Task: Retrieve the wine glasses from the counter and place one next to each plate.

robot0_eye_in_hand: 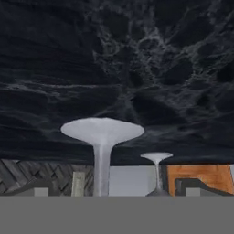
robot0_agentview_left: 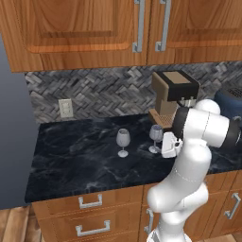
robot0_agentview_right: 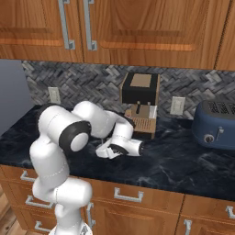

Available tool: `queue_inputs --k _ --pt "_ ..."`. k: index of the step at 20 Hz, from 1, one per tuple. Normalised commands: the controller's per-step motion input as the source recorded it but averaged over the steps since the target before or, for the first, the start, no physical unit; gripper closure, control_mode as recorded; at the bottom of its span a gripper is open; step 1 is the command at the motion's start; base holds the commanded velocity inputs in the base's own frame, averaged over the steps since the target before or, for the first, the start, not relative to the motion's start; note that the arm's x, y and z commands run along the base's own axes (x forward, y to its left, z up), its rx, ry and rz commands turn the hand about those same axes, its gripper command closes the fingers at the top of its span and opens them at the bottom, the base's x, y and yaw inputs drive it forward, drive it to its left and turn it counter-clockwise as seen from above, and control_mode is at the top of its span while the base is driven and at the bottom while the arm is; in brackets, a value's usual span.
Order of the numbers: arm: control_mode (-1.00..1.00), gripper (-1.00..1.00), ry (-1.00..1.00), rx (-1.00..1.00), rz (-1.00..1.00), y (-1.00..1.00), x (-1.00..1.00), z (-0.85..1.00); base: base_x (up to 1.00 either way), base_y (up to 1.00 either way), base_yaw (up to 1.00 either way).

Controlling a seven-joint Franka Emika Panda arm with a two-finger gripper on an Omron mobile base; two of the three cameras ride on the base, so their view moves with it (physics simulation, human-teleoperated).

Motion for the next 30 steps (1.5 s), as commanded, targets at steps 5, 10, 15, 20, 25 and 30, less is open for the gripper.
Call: queue_inputs --k 5,10,15,20,25,30 --pt "-1.00 -1.00 0.04 0.06 0.00 0.08 0.34 -0.15 0.00 0.00 0.00" --pt "-1.00 -1.00 0.00 0.07 0.00 0.05 0.32 -0.08 0.00 0.00 0.00" --pt "-1.00 1.00 0.00 0.07 0.00 0.00 0.15 -0.03 0.00 0.00 0.00" --pt "-1.00 1.00 0.00 0.00 0.00 0.01 -0.02 0.21 0.00 0.00 0.00" --pt "-1.00 1.00 -0.07 0.00 -0.04 0.02 -0.34 0.66 0.00 0.00 0.00" --pt "-1.00 1.00 -0.05 0.00 -0.10 0.14 -0.67 0.92 0.00 0.00 0.00"
